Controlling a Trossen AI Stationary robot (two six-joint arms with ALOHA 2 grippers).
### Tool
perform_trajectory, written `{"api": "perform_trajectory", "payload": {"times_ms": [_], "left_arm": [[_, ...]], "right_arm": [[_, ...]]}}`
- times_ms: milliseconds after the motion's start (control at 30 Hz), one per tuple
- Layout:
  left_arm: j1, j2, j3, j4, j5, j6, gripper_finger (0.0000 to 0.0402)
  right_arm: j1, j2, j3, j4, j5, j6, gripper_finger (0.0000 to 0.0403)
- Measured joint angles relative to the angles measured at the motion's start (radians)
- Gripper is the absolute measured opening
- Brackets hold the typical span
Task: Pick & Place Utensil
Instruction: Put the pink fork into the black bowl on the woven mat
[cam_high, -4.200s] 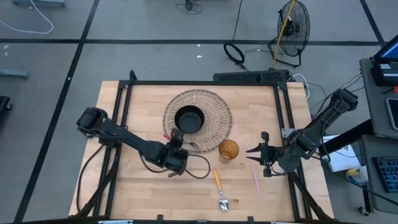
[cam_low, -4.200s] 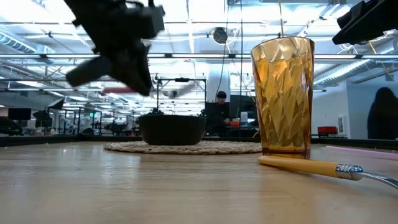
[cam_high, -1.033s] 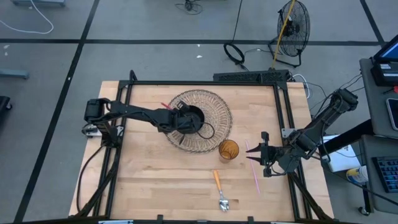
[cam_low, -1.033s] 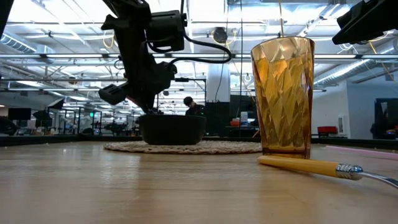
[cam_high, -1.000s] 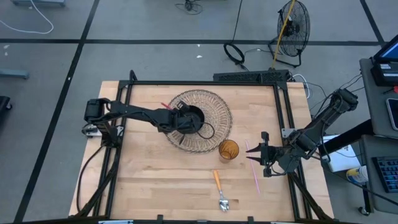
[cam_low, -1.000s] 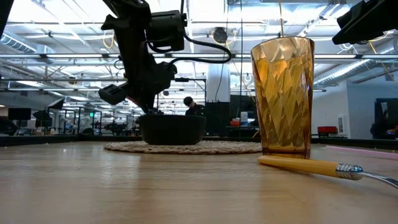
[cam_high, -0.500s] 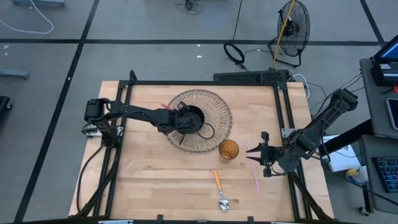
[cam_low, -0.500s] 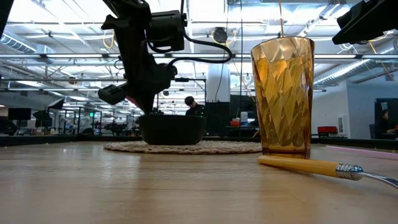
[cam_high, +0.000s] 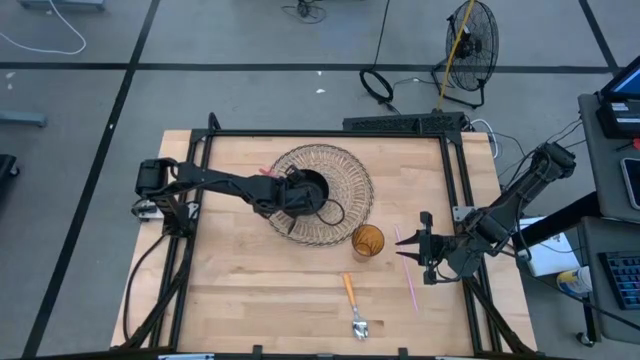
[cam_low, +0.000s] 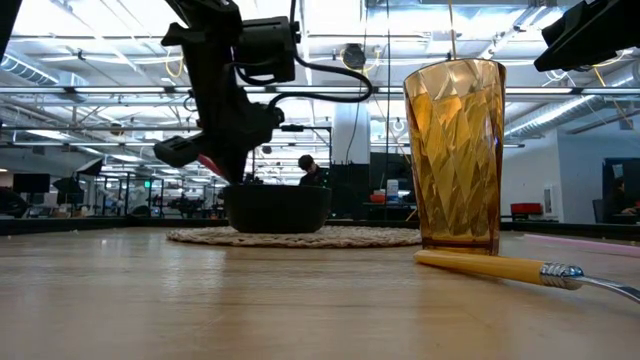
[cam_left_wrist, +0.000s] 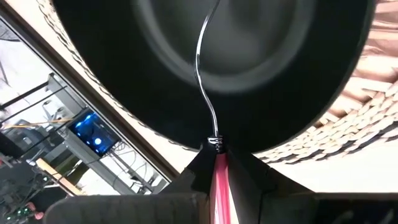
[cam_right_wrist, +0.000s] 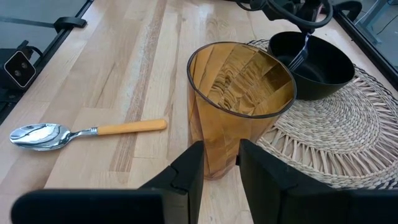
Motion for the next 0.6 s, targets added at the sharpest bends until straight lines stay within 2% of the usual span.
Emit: {"api": "perform_trajectory", "payload": {"times_ms": [333, 600], "left_arm": [[0.000, 0.000, 0.000, -0.021, 0.000, -0.001, 0.0039], [0.000, 0.000, 0.000, -0.023, -0.007, 0.009, 0.0078]], "right_arm": [[0.000, 0.000, 0.000, 0.000, 0.000, 0.000, 0.0089], [0.000, 0.000, 0.000, 0.000, 0.000, 0.000, 0.0089]]}}
